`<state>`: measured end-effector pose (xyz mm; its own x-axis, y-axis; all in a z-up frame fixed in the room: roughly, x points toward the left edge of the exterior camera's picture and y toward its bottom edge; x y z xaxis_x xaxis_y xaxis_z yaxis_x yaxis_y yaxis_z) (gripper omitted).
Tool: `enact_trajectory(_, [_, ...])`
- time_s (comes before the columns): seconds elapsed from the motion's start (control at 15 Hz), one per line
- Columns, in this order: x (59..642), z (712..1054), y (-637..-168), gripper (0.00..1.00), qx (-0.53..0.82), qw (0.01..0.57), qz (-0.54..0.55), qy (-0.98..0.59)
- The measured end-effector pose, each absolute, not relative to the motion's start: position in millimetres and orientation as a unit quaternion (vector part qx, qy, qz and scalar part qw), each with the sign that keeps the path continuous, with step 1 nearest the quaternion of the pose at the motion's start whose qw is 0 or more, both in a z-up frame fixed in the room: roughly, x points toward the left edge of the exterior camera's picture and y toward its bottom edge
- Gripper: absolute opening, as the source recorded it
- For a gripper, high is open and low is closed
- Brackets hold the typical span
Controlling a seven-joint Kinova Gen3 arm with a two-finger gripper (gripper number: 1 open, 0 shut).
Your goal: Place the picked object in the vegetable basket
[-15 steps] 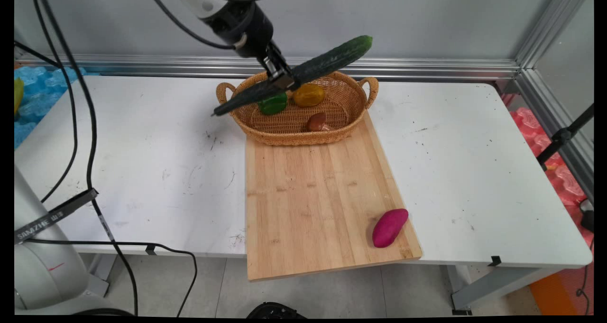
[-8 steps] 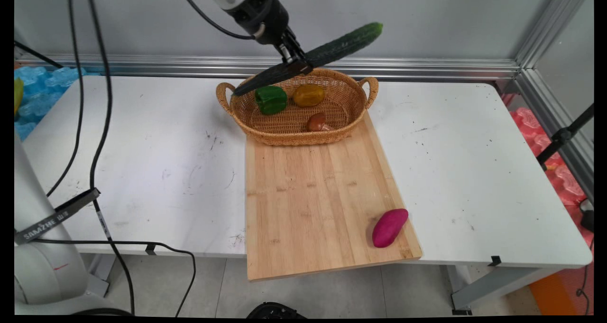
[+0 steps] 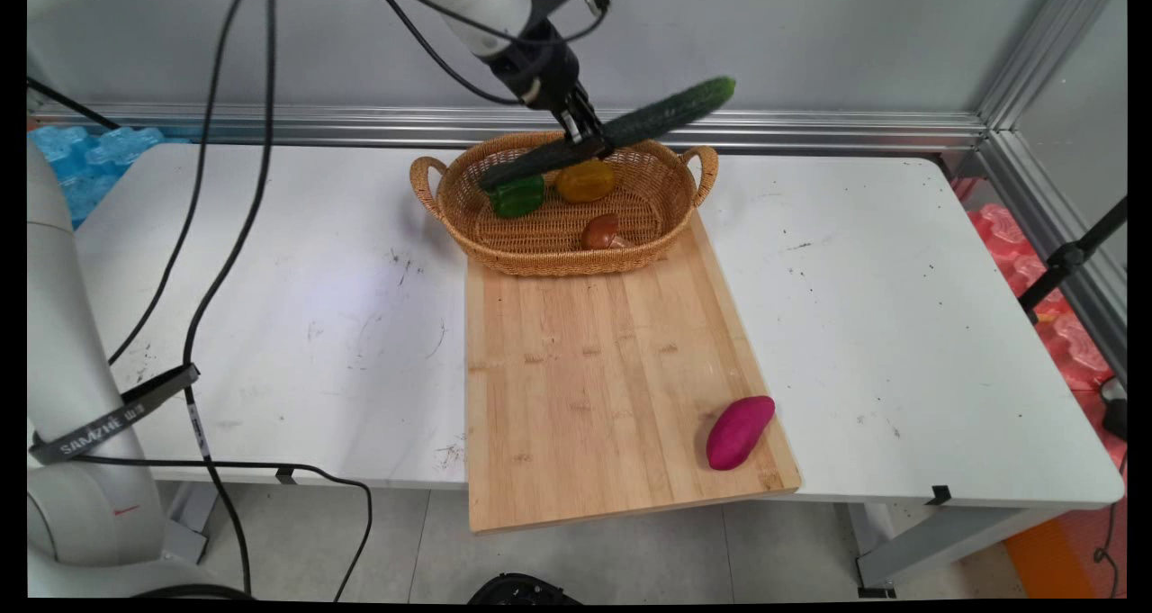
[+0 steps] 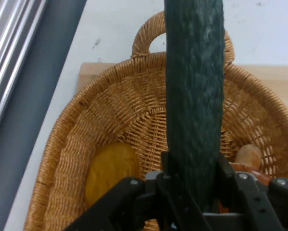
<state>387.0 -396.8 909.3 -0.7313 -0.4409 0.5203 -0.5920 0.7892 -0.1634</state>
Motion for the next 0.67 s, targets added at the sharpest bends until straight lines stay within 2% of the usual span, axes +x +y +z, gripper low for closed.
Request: enact_trajectory(0.67, [392, 844, -423, 0.00, 0.277, 0.219, 0.125, -0.927])
